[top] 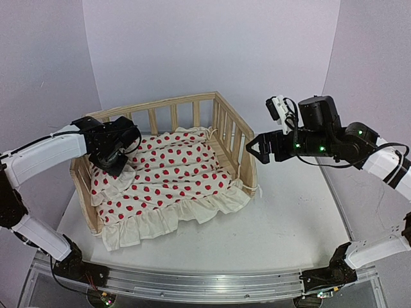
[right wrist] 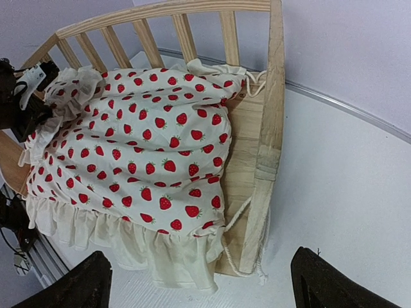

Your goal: Set up the pet bed

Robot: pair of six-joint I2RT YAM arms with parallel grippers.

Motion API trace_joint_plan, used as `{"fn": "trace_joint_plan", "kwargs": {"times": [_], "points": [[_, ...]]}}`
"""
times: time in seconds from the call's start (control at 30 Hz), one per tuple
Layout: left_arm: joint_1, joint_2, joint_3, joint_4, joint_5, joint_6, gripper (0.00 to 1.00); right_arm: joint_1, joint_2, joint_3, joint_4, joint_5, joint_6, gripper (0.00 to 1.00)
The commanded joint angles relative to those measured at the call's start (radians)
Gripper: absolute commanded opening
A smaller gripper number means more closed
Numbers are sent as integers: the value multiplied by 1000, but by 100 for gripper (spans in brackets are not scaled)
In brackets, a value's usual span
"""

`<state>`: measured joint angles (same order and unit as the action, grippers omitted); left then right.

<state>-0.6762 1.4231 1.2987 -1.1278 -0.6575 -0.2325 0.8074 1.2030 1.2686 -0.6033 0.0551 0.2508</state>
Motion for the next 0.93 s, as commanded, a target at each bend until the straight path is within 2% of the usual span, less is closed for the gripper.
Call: {"fn": "trace_joint_plan", "kwargs": {"times": [0.0,0.03,0.1,0.2,0.3,0.37,0.43,0.5,0.53,0.6,0.67,0.77,0.83,0.9], "points": [[28,36,-9,-43,-14,-82,46,3,-35,19,-7,86,-53,98],[29,35,5,-43,3,-82,61,4,-39,28,-23,110,-68,98],[29,15,54,-41,48,-72,82,4,-49,52,-58,158,-101,98],[29,-31,168,-23,101,-25,99,1,-52,112,-130,249,-152,98],[29,-89,302,55,298,52,99,-24,-40,180,-209,354,-214,98],[30,-145,367,213,479,97,99,-77,-37,226,-238,401,-241,98],[35,-169,440,305,590,116,99,-162,-27,277,-267,406,-277,98],[34,-159,540,354,557,119,99,-217,-21,336,-287,430,-299,98],[35,-183,539,416,525,131,99,-222,-23,365,-291,447,-314,98],[43,-265,440,633,411,185,99,-223,-54,393,-281,449,-353,98],[71,-310,364,787,367,275,99,-223,-100,393,-238,462,-385,98],[105,-311,341,867,333,319,99,-223,-161,388,-201,501,-418,98],[111,-318,322,908,321,332,99,-223,-228,331,-150,473,-445,98],[112,-328,320,913,330,355,99,-223,-242,353,-182,491,-411,98]]}}
